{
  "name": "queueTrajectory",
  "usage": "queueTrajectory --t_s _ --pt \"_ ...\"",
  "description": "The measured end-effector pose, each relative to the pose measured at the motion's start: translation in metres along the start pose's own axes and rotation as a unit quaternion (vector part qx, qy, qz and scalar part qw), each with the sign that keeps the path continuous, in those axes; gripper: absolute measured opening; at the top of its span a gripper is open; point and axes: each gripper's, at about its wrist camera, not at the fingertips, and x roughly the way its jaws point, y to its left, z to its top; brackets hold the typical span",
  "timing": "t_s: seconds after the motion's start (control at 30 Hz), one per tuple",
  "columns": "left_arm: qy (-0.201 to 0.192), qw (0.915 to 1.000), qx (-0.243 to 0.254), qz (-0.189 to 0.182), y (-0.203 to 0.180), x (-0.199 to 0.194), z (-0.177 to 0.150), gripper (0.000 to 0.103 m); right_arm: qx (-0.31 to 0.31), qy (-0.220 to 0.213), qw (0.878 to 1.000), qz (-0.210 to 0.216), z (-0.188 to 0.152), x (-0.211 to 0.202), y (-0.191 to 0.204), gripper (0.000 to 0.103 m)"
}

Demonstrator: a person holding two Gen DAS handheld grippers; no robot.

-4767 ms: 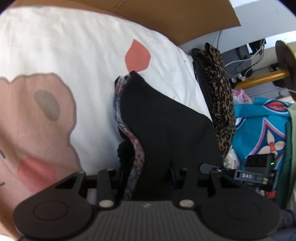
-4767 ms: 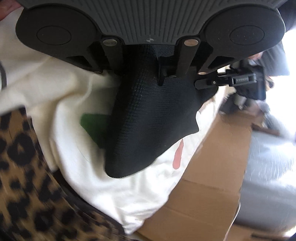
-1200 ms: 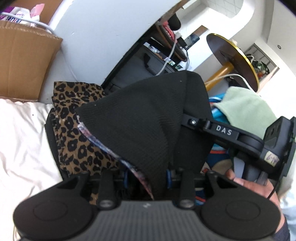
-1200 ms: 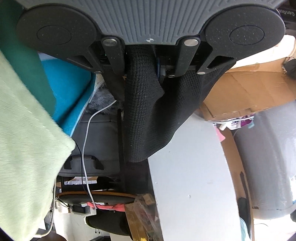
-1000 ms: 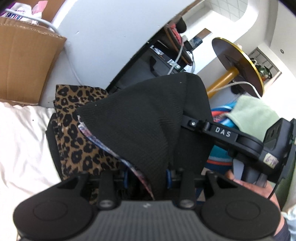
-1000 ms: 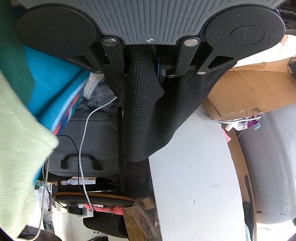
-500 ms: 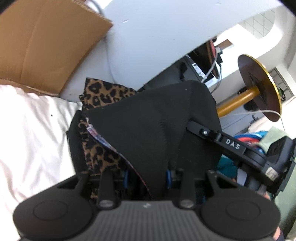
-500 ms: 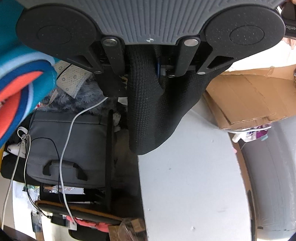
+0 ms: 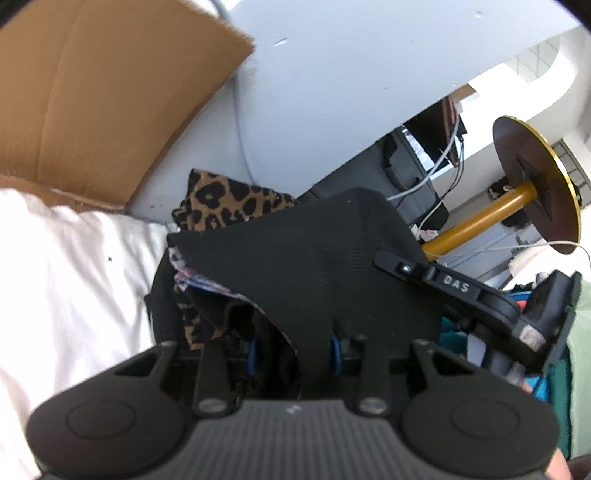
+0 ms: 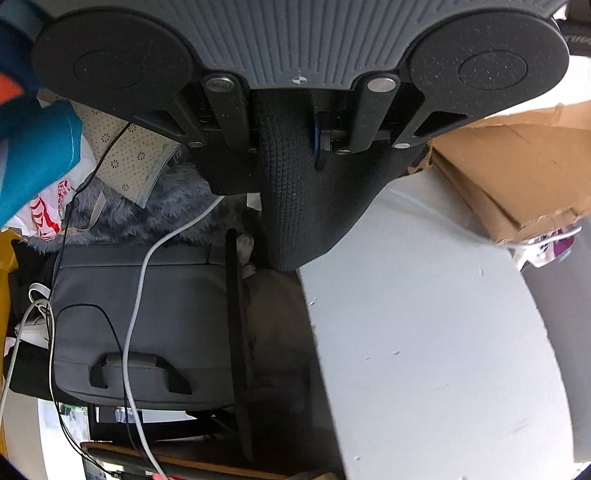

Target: Fold clothes

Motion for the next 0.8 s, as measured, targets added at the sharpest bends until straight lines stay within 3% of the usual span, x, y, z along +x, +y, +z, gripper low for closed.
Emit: queueTrajectory --t_s 0.13,0.23,0.33,0.47,0.63,0.8 --pt "-0.009 0.9996 0.025 0.006 -0.008 -0.001 0.002 0.038 -0.011 -0.008 1.0 -0.003 0.0 0.001 0.0 0.014" --pt "-0.006 0.9995 0.029 0.013 -0.007 0.007 0.004 0.038 -0.028 0.0 0.999 -0.031 -0.004 0.008 0.0 0.015" --pt "-0.001 0.9998 0.01 0.018 0.002 0.015 0.005 0.038 -0.054 0.012 0.996 -0.065 -0.007 0.013 0.003 0.027" --pt "-0.001 0.9997 -0.014 0.018 0.014 0.016 0.003 0.038 -0.096 0.01 0.993 -0.075 -0.006 0.011 0.013 0.036" --pt "-0.002 0.9991 -0.039 0.014 0.022 0.014 0.001 0.038 -0.091 -0.011 0.993 -0.077 0.004 0.006 0.012 0.038" --pt "-0.001 0.9986 -0.05 0.017 0.021 0.016 0.003 0.039 -0.069 -0.061 0.99 -0.104 0.013 -0.006 0.007 0.039"
